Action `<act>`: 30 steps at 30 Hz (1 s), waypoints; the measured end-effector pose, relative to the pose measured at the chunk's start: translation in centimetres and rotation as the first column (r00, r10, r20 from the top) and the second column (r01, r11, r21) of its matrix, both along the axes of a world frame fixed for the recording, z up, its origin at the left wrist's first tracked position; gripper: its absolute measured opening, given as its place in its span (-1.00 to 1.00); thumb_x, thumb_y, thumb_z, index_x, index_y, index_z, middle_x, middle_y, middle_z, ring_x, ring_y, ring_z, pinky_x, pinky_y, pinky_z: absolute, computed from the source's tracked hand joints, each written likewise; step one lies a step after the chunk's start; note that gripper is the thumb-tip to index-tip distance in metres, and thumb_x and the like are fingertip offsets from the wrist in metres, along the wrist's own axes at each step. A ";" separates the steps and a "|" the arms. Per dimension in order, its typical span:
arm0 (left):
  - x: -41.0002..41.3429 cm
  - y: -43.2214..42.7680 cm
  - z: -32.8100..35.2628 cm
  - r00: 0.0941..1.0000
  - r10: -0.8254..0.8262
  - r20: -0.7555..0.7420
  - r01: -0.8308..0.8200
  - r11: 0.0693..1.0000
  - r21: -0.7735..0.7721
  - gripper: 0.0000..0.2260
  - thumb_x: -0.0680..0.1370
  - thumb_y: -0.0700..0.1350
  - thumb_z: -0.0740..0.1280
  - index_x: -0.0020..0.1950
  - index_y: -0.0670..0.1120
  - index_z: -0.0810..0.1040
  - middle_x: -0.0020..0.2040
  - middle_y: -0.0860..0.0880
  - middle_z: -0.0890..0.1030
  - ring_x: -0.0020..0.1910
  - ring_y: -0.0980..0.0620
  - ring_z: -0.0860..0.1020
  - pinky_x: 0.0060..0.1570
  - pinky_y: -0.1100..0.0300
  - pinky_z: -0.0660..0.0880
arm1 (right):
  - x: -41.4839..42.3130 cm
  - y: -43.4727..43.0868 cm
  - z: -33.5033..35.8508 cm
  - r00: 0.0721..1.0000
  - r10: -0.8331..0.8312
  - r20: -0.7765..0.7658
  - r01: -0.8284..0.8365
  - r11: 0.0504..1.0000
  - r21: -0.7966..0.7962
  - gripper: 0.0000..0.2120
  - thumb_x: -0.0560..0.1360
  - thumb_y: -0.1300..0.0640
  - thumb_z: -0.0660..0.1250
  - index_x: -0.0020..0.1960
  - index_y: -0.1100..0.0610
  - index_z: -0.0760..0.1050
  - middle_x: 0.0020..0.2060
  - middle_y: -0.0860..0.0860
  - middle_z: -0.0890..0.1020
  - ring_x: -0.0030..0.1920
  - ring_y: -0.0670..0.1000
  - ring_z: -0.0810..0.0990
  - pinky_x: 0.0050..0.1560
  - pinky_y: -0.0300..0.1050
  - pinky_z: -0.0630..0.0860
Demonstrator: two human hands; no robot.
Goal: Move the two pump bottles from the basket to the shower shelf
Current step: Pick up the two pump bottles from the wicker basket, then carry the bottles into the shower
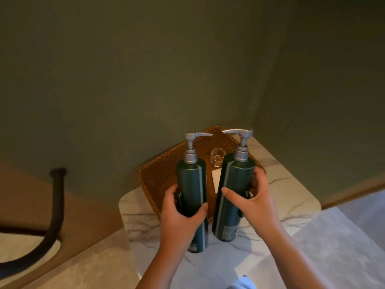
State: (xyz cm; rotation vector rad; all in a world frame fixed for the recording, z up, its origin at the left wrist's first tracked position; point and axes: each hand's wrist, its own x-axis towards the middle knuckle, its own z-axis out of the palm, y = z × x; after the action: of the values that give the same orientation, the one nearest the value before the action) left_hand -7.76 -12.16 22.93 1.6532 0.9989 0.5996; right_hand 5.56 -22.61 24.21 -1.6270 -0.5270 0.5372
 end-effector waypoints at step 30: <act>-6.7 -16.2 1.8 0.756 -0.649 0.085 0.644 0.761 0.078 -0.46 0.27 -0.08 0.52 0.12 0.20 0.33 -0.06 0.32 0.49 -0.07 0.45 0.47 -0.28 0.57 0.40 | -15.9 -22.1 3.1 0.844 -0.520 0.132 0.535 0.835 -0.126 -0.40 0.20 0.01 0.50 0.18 -0.03 0.37 0.03 -0.05 0.58 0.07 -0.03 0.54 -0.02 -0.20 0.51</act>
State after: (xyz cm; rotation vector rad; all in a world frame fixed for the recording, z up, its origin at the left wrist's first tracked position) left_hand -14.44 -28.39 24.71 1.8421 0.2768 0.2292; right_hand -10.31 -44.75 27.31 -1.8626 -0.0802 0.0863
